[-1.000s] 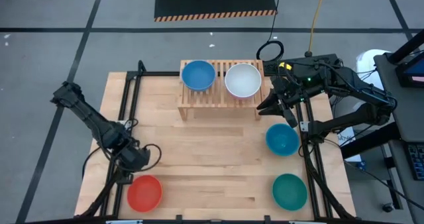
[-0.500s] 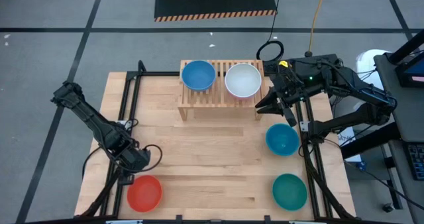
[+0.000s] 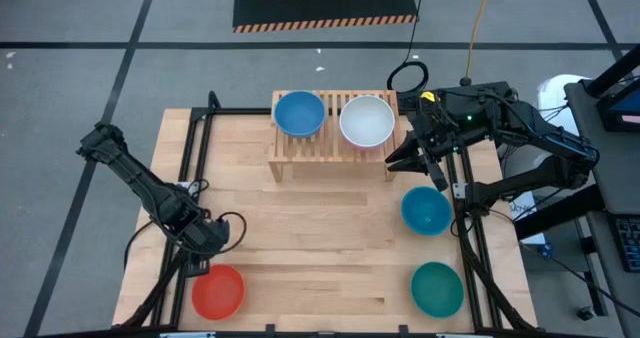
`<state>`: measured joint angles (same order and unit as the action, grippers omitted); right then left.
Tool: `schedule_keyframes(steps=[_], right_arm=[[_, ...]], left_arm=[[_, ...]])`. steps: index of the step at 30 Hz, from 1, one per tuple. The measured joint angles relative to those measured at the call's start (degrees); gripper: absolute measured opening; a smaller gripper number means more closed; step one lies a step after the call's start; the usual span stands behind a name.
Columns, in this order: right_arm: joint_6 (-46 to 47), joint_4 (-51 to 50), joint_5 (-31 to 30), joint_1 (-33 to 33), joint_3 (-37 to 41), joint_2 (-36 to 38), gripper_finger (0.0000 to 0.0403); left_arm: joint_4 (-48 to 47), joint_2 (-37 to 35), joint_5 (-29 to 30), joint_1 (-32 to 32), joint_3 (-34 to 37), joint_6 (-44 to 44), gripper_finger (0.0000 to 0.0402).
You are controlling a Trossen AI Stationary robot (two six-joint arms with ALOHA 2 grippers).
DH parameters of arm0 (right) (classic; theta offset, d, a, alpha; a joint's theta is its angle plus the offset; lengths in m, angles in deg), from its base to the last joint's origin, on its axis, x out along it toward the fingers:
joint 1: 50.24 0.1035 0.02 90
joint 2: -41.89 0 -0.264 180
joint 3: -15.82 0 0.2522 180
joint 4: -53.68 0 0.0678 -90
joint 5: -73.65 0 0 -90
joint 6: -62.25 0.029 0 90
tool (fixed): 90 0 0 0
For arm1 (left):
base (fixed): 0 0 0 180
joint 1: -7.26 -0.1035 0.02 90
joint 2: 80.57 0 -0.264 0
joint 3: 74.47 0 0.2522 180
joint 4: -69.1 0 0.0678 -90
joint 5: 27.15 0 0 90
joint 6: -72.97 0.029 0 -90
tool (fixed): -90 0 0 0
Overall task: Place and stack bowls onto a shelf
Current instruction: Stack the orange bowl on top of the light blue bowl on the shelf
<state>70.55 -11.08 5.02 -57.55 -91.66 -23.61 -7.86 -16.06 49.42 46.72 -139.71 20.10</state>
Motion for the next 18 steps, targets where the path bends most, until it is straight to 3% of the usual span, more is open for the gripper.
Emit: schedule_keyframes(steps=[9, 18], right_arm=[[0.0, 0.2, 0.0, 0.0, 0.0, 0.0, 0.0086], [0.0, 0.2, 0.0, 0.0, 0.0, 0.0, 0.0086]], left_arm=[[1.1, 0.0, 0.5, 0.5, 0.1, -5.5, 0.0087], [15.7, 0.0, -0.6, 4.0, 8.0, -5.5, 0.0088]])
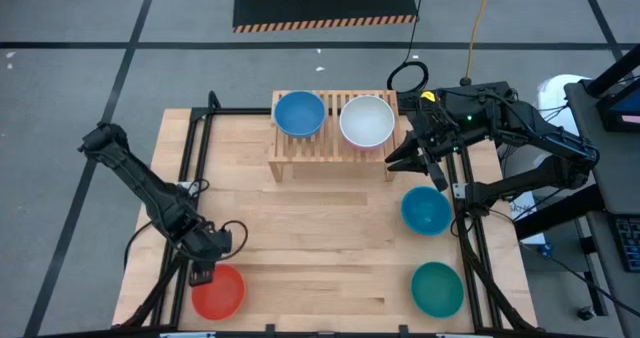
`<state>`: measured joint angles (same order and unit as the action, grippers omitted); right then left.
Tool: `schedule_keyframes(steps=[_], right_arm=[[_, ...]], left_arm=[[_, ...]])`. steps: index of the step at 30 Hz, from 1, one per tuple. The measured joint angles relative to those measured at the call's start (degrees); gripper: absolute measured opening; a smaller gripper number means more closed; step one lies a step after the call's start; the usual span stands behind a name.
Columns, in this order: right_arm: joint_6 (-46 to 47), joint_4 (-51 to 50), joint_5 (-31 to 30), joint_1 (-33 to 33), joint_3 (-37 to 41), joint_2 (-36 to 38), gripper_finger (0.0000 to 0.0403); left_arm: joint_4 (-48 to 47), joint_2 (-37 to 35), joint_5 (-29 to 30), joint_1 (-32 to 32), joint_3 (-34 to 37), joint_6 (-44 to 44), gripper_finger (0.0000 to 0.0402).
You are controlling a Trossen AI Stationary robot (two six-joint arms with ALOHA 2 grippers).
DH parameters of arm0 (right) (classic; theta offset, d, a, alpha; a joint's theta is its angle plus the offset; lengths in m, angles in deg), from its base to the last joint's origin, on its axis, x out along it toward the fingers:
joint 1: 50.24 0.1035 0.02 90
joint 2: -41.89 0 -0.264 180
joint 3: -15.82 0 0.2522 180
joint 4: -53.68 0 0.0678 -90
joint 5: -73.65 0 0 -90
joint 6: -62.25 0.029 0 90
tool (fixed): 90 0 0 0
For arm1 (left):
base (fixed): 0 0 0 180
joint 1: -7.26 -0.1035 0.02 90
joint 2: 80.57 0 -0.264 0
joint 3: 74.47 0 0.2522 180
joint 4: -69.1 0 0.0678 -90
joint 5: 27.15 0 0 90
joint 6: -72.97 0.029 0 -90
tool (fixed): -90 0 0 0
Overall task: Place and stack bowls onto a shelf
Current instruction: Stack the orange bowl on top of the light blue bowl on the shelf
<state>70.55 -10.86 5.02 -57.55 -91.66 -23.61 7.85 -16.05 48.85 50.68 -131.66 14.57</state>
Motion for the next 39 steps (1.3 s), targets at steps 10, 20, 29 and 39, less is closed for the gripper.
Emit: schedule_keyframes(steps=[10, 20, 29, 39], right_arm=[[0.0, 1.8, 0.0, 0.0, 0.0, 0.0, 0.0086], [0.0, 2.6, 0.0, 0.0, 0.0, 0.0, 0.0086], [0.0, 2.6, 0.0, 0.0, 0.0, 0.0, 0.0086], [0.0, 2.6, 0.0, 0.0, 0.0, 0.0, 0.0086]], left_arm=[[2.3, 0.0, 0.5, 2.7, 5.7, -0.7, 0.0088], [13.0, 0.0, 2.7, 2.7, 7.9, -0.9, 0.0088], [14.7, 0.0, 3.5, 2.7, 12.5, -8.9, 0.0088], [17.6, 0.0, 3.1, 2.7, 12.5, -6.6, 0.0034]])
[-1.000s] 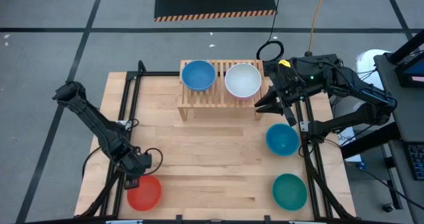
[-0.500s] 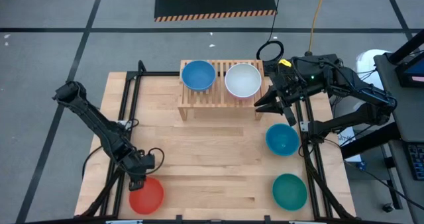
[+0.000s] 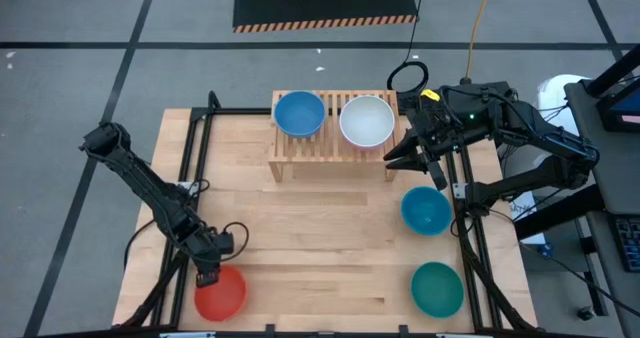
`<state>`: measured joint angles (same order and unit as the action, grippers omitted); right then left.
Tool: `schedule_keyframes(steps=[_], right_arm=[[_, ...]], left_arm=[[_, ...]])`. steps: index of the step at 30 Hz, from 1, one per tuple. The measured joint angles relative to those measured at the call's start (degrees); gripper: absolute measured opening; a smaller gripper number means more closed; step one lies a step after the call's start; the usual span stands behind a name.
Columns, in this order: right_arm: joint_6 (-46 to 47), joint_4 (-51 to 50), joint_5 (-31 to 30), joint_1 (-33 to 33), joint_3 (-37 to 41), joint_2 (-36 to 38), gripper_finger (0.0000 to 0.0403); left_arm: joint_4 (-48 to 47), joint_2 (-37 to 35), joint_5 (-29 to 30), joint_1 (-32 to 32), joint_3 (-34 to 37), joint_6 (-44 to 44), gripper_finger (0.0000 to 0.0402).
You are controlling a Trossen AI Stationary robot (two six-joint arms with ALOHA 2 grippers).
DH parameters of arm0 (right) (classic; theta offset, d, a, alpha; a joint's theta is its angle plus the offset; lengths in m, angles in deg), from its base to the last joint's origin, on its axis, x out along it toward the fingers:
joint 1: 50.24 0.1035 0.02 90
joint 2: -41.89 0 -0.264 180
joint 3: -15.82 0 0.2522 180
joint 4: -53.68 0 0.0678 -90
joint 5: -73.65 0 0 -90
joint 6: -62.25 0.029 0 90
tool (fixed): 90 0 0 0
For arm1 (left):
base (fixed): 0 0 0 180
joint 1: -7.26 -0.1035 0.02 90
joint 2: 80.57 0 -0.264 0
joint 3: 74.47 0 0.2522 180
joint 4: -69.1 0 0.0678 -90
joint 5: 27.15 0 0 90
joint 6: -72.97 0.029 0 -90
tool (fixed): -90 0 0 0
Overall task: Place and stack bowls onto a shelf
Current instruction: Stack the orange bowl on top of the light blue bowl on the shelf
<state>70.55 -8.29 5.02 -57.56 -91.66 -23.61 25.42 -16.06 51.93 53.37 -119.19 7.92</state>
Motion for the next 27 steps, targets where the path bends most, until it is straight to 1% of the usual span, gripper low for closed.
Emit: schedule_keyframes(steps=[2, 6, 9, 15, 19, 22, 27], right_arm=[[0.0, 0.0, 0.0, 0.0, 0.0, 0.0, 0.0086], [0.0, 0.0, 0.0, 0.0, 0.0, 0.0, 0.0086], [0.0, 0.0, 0.0, 0.0, 0.0, 0.0, 0.0086], [0.0, 0.0, 0.0, 0.0, 0.0, 0.0, 0.0086], [0.0, 0.0, 0.0, 0.0, 0.0, 0.0, 0.0086], [0.0, 0.0, 0.0, 0.0, 0.0, 0.0, 0.0086], [0.0, 0.0, 0.0, 0.0, 0.0, 0.0, 0.0086]], left_arm=[[0.3, 0.0, -0.2, 0.0, 0.0, 0.7, 0.0013], [0.1, 0.0, 0.3, 0.0, 0.0, -1.6, 0.0010], [0.1, 0.0, -0.1, 0.0, 0.0, -1.6, 0.0008], [0.1, 0.0, -4.0, -0.9, -0.1, -1.0, 0.0008], [-1.0, 0.0, -6.2, -2.7, -1.3, 2.8, 0.0008], [-4.2, 0.0, -6.2, -4.4, -3.9, 6.7, 0.0008], [-16.7, 0.0, -6.1, -7.9, -11.5, 13.2, 0.0008]])
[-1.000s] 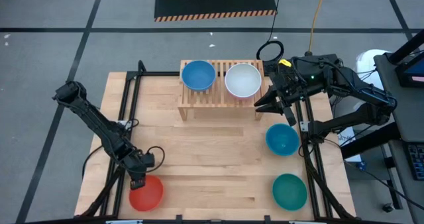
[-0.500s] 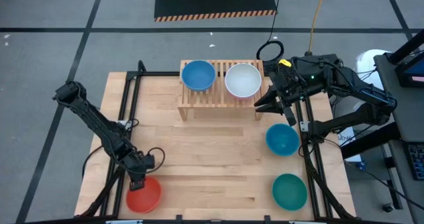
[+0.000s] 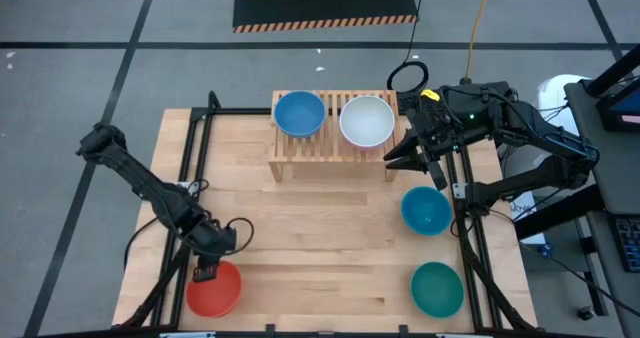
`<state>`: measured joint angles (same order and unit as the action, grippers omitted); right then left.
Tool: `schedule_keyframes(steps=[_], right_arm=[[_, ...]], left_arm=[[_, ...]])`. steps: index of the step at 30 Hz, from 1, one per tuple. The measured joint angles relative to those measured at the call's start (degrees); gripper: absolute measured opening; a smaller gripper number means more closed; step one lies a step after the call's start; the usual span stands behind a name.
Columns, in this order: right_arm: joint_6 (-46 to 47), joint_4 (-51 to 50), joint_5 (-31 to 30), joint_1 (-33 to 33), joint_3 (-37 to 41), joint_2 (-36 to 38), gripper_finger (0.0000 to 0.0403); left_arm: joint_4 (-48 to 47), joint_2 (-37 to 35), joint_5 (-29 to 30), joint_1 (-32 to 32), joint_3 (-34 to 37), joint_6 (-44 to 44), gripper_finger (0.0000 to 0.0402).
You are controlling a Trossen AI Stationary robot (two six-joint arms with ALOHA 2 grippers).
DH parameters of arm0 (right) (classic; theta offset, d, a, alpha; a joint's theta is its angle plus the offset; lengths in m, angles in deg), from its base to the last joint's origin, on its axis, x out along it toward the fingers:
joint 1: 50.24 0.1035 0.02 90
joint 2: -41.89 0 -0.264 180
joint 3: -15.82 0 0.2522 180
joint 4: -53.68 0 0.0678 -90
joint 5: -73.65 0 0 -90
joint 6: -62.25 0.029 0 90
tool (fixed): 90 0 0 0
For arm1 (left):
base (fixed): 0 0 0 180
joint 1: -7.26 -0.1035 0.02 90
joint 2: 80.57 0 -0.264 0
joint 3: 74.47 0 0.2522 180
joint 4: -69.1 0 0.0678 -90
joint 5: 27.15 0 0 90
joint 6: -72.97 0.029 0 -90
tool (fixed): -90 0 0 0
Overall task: Place and stack bowls onto a shelf
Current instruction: Stack the orange bowl on top of the light blue bowl on the shelf
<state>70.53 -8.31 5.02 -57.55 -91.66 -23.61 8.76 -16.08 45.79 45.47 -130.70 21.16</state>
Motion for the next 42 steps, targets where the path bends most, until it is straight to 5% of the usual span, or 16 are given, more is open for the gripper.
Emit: schedule_keyframes(steps=[17, 29, 42], right_arm=[[0.0, -0.4, 0.0, 0.0, 0.0, 0.0, 0.0086], [-0.9, -0.5, 0.0, 0.0, 0.0, 0.0, 0.0086], [-1.7, -0.5, 0.0, 0.0, 0.0, 0.0, 0.0086]], left_arm=[[-42.6, 0.0, 11.2, -19.6, -34.8, 13.8, 0.0008], [-43.4, 2.8, 10.5, -38.5, -48.5, 23.2, 0.0008], [-43.4, 18.4, 9.5, -56.3, -63.3, 46.5, 0.0008]])
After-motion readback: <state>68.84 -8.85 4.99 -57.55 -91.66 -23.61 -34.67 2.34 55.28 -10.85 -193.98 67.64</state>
